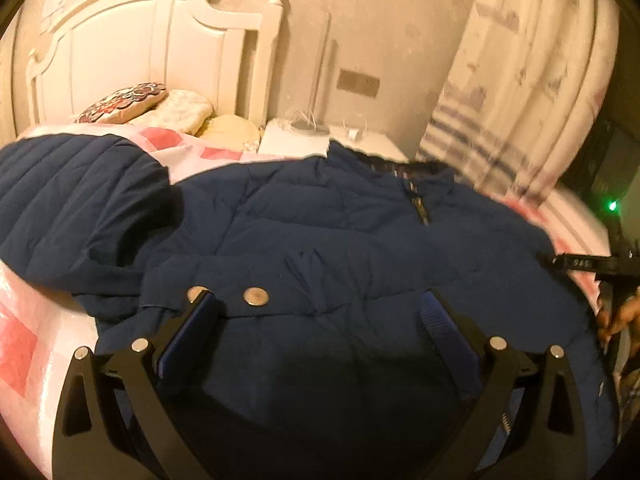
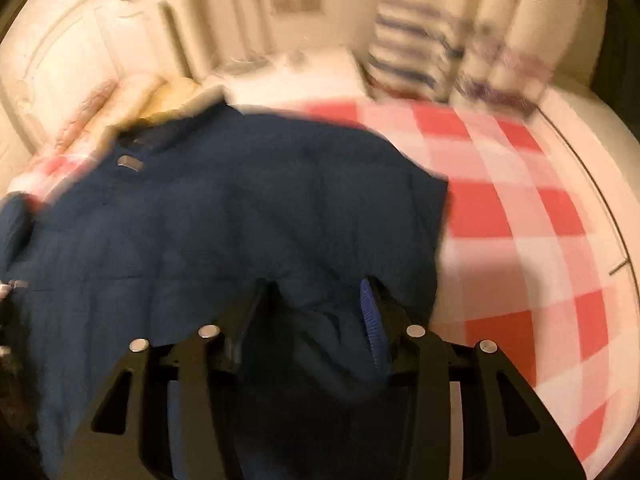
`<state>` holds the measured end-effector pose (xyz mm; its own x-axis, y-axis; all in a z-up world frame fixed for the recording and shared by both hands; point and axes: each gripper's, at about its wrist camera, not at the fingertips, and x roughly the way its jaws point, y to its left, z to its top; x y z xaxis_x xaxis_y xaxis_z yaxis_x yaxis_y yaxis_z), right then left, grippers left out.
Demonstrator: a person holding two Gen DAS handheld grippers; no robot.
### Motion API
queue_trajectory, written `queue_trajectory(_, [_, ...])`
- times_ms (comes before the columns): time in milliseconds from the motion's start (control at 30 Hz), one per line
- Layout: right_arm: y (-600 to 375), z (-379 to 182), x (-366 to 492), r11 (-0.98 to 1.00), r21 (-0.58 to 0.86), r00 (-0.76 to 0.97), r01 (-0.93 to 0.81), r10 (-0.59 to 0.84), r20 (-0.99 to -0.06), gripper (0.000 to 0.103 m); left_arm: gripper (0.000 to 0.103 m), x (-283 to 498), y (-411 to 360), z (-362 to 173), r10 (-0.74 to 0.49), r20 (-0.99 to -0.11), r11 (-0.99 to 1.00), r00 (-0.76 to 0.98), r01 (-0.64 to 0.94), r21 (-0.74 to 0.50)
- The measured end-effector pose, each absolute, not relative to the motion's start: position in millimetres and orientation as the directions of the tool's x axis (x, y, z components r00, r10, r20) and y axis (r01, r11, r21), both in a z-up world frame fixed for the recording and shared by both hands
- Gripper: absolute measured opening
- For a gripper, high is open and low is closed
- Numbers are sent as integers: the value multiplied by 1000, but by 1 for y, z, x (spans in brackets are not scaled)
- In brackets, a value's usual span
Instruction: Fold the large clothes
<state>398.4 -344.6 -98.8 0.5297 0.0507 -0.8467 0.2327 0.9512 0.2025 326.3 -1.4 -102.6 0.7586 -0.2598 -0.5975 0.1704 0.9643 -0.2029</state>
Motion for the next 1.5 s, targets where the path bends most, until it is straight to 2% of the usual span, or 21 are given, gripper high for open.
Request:
queue_trajectory(67, [-346, -91, 398, 934, 230, 539, 273, 50, -841, 39, 101, 328, 5, -102, -275, -583, 957, 764, 161, -240])
queue_trajectory(200, [-324, -69, 405, 963, 170, 616, 208, 6, -788, 44, 101, 333, 14, -102, -295, -570, 944, 767, 141, -298])
queue_trajectory(267, [-316, -75, 420, 978, 125, 599, 167, 0, -801, 46, 101, 334, 14, -103, -295, -573, 944, 765, 138, -301])
queue_trajectory(300, [-311, -84, 429, 985, 54, 562, 163, -48, -825, 46, 101, 334, 13, -104, -292, -576, 945, 763, 137, -298])
queue_trajectory(333, [-313, -97, 437, 986, 6, 524, 166, -83, -848, 51, 101, 335, 12, -104, -290, -581, 946, 761, 135, -296])
queue_trajectory(433, [-339, -97, 439, 961, 143, 513, 237, 1, -858, 51, 101, 338, 12, -106, -281, -599, 949, 750, 123, -292])
queue_trajectory(533, [-340, -77, 421, 941, 138, 561, 309, -63, -826, 51, 101, 339, 14, -107, -283, -600, 947, 748, 121, -297])
queue_trajectory(600, [-324, -65, 404, 953, 159, 612, 256, -32, -790, 54, 101, 340, 13, -108, -276, -606, 950, 746, 117, -288])
queue_trajectory(667, [-298, -66, 397, 983, 106, 606, 152, -8, -795, 60, 101, 341, 10, -109, -265, -614, 955, 744, 113, -275])
queue_trajectory(733, [-281, -92, 409, 996, 14, 525, 93, -37, -850, 62, 101, 342, 9, -110, -255, -623, 958, 739, 107, -265])
queue_trajectory(767, [-282, -100, 412, 995, 19, 518, 93, -33, -855, 66, 101, 342, 9, -110, -254, -626, 958, 737, 104, -266])
queue_trajectory(833, [-300, -102, 411, 981, 125, 519, 150, 29, -854, 68, 101, 343, 12, -111, -260, -626, 955, 735, 102, -277])
queue_trajectory(900, [-300, -88, 401, 968, 113, 513, 226, -20, -858, 66, 101, 343, 15, -112, -272, -622, 950, 734, 102, -295])
queue_trajectory(967, [-280, -64, 377, 972, 142, 585, 188, 5, -811, 67, 101, 343, 17, -113, -278, -621, 947, 733, 101, -305])
queue_trajectory(1033, [-254, -46, 347, 982, 136, 647, 130, 20, -763, 73, 101, 343, 16, -113, -271, -626, 950, 731, 99, -296])
queue_trajectory(1167, [-224, -78, 333, 999, 35, 550, 31, 12, -835, 79, 101, 344, 15, -112, -260, -635, 955, 728, 98, -278])
queue_trajectory(1233, [-235, -93, 330, 992, 111, 559, 52, 63, -827, 81, 101, 344, 15, -112, -261, -634, 955, 728, 98, -281])
queue_trajectory(1300, [-236, -87, 333, 991, 107, 537, 85, 45, -843, 81, 101, 342, 15, -111, -265, -631, 954, 729, 102, -283])
queue_trajectory(1367, [-230, -75, 327, 991, 88, 538, 101, 20, -843, 81, 100, 334, 16, -104, -240, -647, 963, 724, 94, -252])
queue_trajectory(1500, [-205, -51, 299, 998, 67, 622, 21, 40, -782, 83, 100, 295, 17, -75, -158, -595, 986, 788, 90, -143])
